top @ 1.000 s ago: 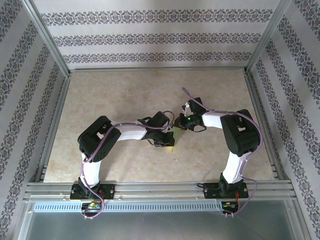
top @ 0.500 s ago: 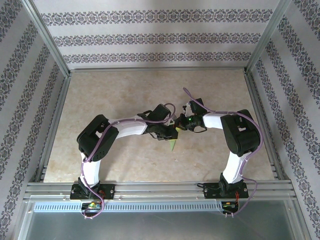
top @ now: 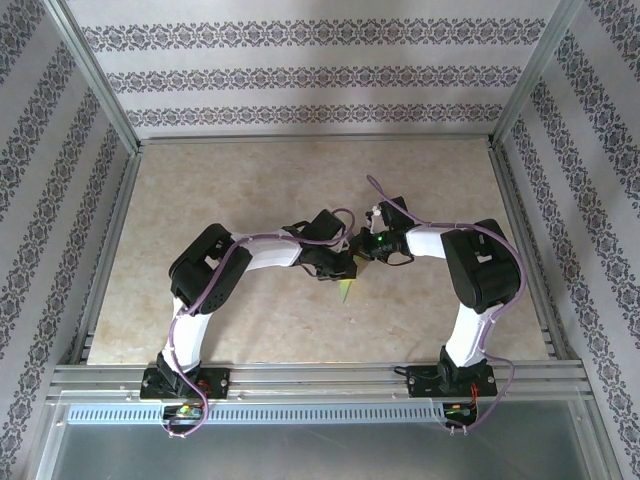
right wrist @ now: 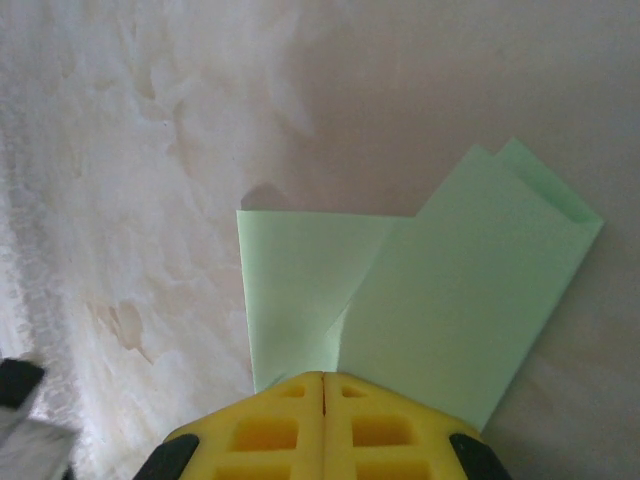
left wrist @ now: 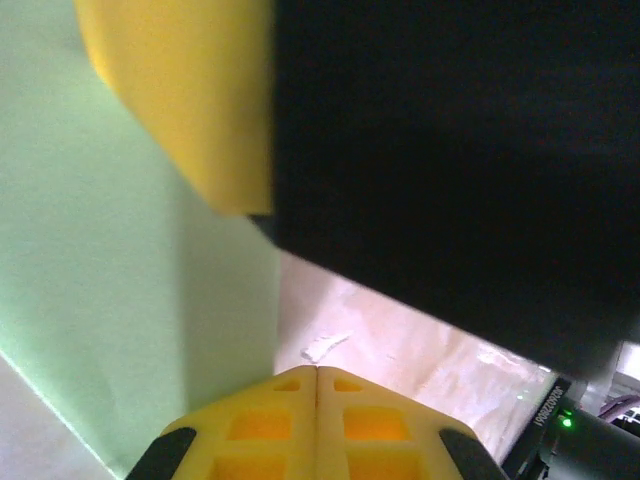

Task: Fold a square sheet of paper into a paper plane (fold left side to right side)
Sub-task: Fold the wing for the fifth time at the center of the table.

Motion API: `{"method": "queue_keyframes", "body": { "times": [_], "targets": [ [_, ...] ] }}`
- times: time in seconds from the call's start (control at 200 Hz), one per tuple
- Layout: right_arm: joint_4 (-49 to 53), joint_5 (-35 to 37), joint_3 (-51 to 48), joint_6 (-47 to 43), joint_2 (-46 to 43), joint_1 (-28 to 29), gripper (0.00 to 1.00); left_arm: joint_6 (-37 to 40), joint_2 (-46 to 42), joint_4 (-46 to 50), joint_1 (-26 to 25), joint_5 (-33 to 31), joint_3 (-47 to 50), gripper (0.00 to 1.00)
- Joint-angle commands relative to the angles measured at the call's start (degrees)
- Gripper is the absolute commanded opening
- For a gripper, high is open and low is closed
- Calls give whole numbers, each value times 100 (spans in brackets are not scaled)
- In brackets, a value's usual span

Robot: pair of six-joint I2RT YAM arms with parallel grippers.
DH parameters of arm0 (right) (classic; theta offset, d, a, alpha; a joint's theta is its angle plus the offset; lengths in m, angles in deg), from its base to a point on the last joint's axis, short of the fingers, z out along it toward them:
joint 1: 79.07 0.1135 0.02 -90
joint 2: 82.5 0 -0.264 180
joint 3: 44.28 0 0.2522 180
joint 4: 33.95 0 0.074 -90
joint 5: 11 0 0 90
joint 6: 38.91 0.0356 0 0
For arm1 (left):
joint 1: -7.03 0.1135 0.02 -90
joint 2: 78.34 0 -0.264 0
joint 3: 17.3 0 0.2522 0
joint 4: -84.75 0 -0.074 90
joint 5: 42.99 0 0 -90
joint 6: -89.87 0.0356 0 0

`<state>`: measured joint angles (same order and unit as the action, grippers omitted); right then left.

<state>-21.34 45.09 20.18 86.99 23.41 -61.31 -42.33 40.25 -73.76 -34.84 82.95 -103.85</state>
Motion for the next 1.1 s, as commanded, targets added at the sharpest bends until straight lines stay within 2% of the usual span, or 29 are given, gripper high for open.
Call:
{"method": "queue_keyframes", "body": {
  "times": [0.0,0.215,0.525,1.094],
  "targets": [
    [330,359,-218,31,158,35,0,167,125,126,47,-8,-17,0],
    [379,394,-174,23,174,36,0,160,141,161,30,115,255,0],
    [472,420,-104,-4,264,35,0,312,-336,-13,-219,340,988,0],
    [475,429,-95,5,289,72,0,527,-955,10,-401,211,1480,0]
  ]
}}
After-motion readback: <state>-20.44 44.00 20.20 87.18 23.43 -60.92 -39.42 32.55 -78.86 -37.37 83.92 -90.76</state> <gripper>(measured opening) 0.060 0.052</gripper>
